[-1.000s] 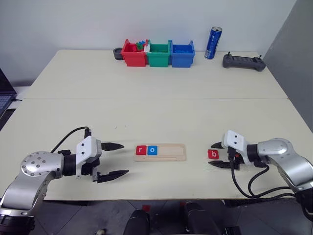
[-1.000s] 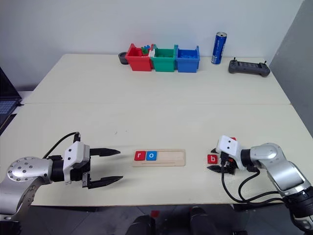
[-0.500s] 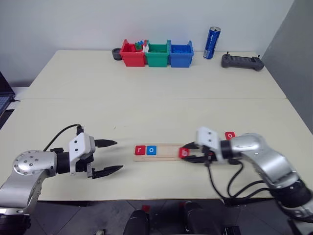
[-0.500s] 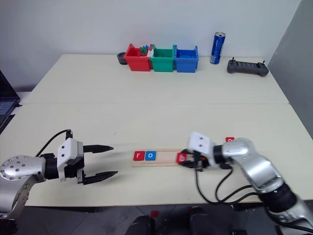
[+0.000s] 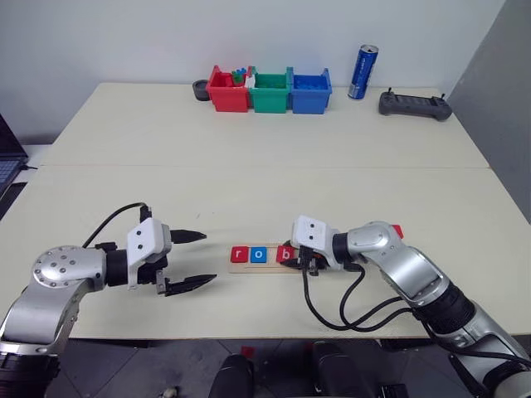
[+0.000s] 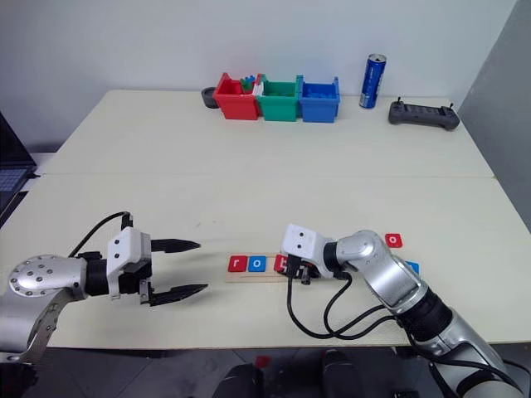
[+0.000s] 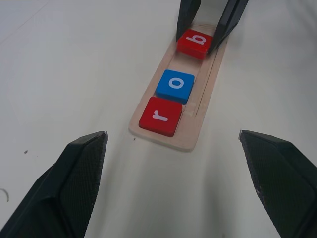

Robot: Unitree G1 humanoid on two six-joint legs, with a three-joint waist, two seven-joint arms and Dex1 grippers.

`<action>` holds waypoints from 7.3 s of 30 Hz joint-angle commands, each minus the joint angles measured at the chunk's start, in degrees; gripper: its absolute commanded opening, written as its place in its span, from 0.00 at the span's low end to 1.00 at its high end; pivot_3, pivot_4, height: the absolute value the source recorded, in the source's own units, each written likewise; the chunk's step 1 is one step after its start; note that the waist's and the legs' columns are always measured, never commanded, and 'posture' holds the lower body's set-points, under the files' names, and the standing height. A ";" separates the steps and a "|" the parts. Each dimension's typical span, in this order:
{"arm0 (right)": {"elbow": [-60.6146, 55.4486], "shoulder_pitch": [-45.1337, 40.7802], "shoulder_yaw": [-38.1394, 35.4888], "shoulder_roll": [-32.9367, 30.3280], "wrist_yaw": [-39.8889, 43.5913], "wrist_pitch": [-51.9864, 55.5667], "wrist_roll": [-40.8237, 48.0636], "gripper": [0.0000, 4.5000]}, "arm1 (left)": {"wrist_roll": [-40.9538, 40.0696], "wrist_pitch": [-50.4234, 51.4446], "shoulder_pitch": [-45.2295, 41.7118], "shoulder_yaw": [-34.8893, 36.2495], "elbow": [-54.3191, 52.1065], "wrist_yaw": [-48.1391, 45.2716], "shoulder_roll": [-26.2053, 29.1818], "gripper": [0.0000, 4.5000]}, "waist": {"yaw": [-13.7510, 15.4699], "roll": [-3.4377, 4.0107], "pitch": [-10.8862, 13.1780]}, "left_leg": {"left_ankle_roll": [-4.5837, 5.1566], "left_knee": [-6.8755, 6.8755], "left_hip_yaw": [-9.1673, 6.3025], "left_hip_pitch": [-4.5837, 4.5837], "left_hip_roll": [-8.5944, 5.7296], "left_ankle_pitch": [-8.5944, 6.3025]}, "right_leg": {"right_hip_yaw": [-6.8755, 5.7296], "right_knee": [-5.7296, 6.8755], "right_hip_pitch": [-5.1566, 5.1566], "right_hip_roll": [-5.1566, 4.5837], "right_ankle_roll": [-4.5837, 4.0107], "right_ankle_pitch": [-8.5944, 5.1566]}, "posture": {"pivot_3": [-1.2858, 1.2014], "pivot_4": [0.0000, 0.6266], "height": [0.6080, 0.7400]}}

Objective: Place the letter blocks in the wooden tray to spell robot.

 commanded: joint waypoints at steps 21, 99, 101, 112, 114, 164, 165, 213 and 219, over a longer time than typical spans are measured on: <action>4.77 -4.70 1.93 3.06 3.57 -5.85 -4.43 0.56 | -1.07 6.23 -3.13 -0.70 -6.98 3.26 0.69 1.00 | -0.04 0.00 0.00 | 0.00 0.00 -0.02 0.00 0.00 0.00 | -0.01 0.01 0.00 0.00 -0.01 0.00 | 0.52 0.24 1.00; -14.23 23.30 -45.52 8.29 -28.95 20.85 1.48 0.99 | -0.48 -3.24 -3.87 -2.45 1.27 -2.39 -0.71 1.00 | -0.84 0.00 0.00 | 0.00 -0.01 0.11 0.07 0.02 0.00 | 0.14 0.06 0.02 0.06 0.00 -0.01 | 0.52 0.24 1.00; -13.11 22.99 -44.99 8.84 -30.18 21.03 1.64 0.99 | -0.36 -3.07 -4.01 -2.52 1.19 -2.36 -0.76 1.00 | -0.92 0.00 -0.01 | 0.00 -0.02 0.11 0.07 0.02 0.00 | 0.14 0.04 0.02 0.06 0.00 -0.01 | 0.52 0.24 1.00; -8.25 23.52 -41.19 10.19 -35.07 20.72 1.83 0.70 | -0.76 -0.51 -4.07 -2.18 -1.70 -0.99 -0.48 1.00 | -1.09 -0.03 -0.03 | 0.00 0.00 0.09 0.09 0.01 0.00 | 0.13 0.04 0.07 0.05 0.01 -0.01 | 0.52 0.24 1.00; -8.02 23.65 -41.06 10.54 -35.50 20.57 2.18 0.55 | -0.76 -0.18 -3.93 -2.07 -2.15 -0.90 -0.43 1.00 | -1.26 -0.05 -0.04 | 0.00 0.01 0.09 0.10 0.01 0.00 | 0.13 0.04 0.08 0.05 0.02 -0.01 | 0.52 0.24 1.00; -0.92 14.84 -18.52 -20.36 9.61 -10.72 8.19 0.99 | -0.95 3.03 -5.97 -3.56 -4.50 0.50 -0.52 1.00 | -1.28 -0.04 0.02 | 0.03 0.02 0.11 0.06 0.01 -0.02 | 0.12 -0.03 0.07 0.04 0.08 -0.02 | 0.52 0.24 1.00; 0.16 14.27 -17.92 -20.21 10.54 -10.85 8.24 0.99 | -1.01 2.95 -5.68 -3.42 -4.61 0.49 -0.45 1.00 | -1.27 -0.05 0.02 | 0.03 0.02 0.10 0.04 0.01 -0.02 | 0.12 -0.04 0.06 0.04 0.07 -0.01 | 0.52 0.24 1.00; 4.12 -3.93 -0.94 -0.55 7.79 -3.82 -0.75 0.32 | 1.77 -10.38 -1.05 -2.62 5.87 -2.60 -1.55 1.00 | -1.30 -0.05 0.01 | 0.02 0.02 -0.01 0.02 -0.01 -0.02 | 0.01 0.04 0.03 -0.01 0.02 0.02 | 0.52 0.24 1.00; 5.63 -4.50 -0.24 0.52 7.46 -4.60 -1.64 0.32 | 2.07 -12.27 -1.15 -3.10 7.87 -2.84 -1.88 1.00 | -1.30 -0.04 0.01 | 0.02 0.02 -0.02 0.02 -0.01 -0.02 | -0.01 0.05 0.03 -0.01 0.02 0.02 | 0.52 0.24 1.00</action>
